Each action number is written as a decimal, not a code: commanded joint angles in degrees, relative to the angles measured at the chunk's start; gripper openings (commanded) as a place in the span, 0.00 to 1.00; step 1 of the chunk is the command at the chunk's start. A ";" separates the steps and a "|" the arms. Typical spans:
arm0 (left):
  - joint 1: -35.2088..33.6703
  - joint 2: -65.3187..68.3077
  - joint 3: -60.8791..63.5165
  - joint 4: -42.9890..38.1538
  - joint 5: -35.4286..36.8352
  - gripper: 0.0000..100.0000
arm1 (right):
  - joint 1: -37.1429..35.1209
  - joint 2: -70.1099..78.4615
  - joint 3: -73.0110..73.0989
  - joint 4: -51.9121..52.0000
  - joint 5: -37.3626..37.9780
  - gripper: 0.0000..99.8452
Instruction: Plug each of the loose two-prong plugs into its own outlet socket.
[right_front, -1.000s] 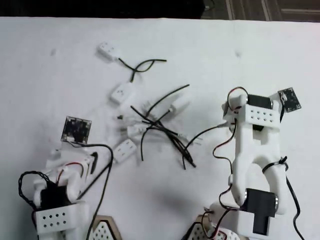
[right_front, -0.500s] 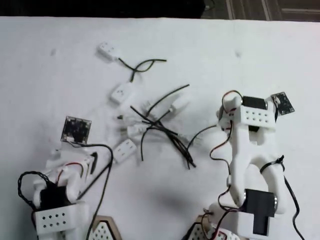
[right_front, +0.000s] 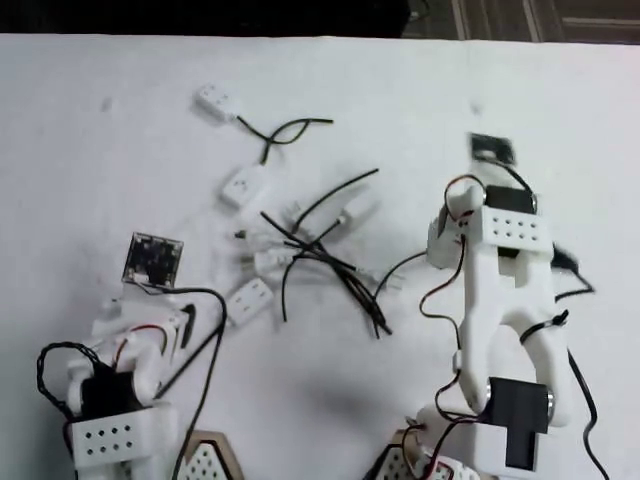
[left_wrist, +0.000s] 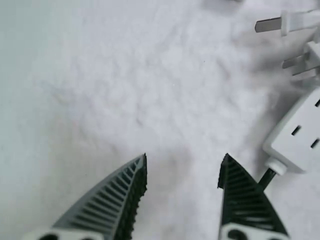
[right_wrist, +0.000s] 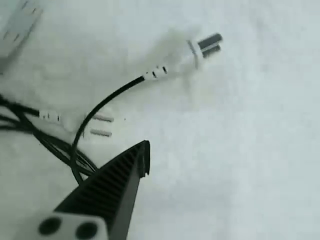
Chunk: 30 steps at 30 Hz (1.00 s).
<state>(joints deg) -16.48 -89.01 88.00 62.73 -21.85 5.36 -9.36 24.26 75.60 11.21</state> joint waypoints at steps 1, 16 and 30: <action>-0.31 -0.48 -0.35 -1.05 -0.53 0.23 | -0.22 -2.24 -3.96 4.35 27.60 0.69; -0.31 -0.57 0.53 -1.41 -0.62 0.23 | -0.75 1.27 -4.84 4.62 68.31 0.67; -0.31 -0.57 0.62 -1.41 -0.62 0.23 | -1.89 33.54 -26.02 0.66 69.10 0.46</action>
<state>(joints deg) -16.48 -89.01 88.79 62.73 -21.85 3.96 21.58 2.90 76.57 79.78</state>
